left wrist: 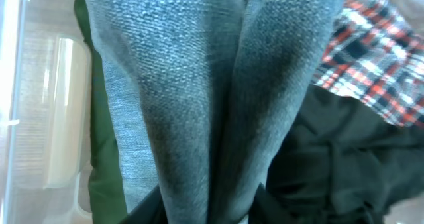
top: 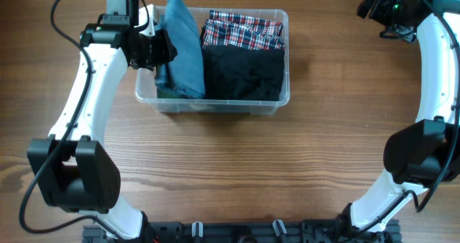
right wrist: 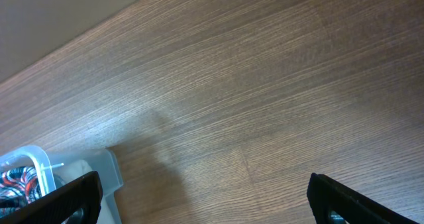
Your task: Pack container
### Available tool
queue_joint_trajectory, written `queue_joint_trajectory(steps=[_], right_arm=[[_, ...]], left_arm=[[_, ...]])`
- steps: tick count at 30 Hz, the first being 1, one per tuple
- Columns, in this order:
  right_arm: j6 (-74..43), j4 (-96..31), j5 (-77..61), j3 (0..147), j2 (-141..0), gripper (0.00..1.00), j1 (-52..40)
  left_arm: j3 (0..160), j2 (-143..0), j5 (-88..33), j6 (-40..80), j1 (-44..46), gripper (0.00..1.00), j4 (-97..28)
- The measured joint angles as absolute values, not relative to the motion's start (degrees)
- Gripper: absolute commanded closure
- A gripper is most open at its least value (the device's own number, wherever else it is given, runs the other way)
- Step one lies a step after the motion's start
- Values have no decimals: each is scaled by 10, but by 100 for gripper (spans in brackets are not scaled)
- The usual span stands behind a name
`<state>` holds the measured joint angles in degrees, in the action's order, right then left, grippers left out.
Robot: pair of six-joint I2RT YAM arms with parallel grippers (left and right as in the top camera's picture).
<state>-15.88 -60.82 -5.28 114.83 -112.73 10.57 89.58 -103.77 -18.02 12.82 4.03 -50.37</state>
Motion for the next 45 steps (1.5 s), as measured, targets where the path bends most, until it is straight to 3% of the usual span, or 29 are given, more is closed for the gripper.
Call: queue_joint_trajectory(steps=[1, 10, 29, 45], right_arm=[[-159, -608, -53, 1148, -1127, 0, 106], [-159, -608, -53, 1148, -1127, 0, 106], [-159, -608, -53, 1148, -1127, 0, 106], [-159, -608, -53, 1148, -1127, 0, 106]], left_arm=[[896, -1040, -179, 127, 40, 96, -503], [897, -1042, -227, 127, 40, 96, -476], [922, -1004, -568, 167, 18, 96, -404], [922, -1060, -606, 104, 3, 96, -449]])
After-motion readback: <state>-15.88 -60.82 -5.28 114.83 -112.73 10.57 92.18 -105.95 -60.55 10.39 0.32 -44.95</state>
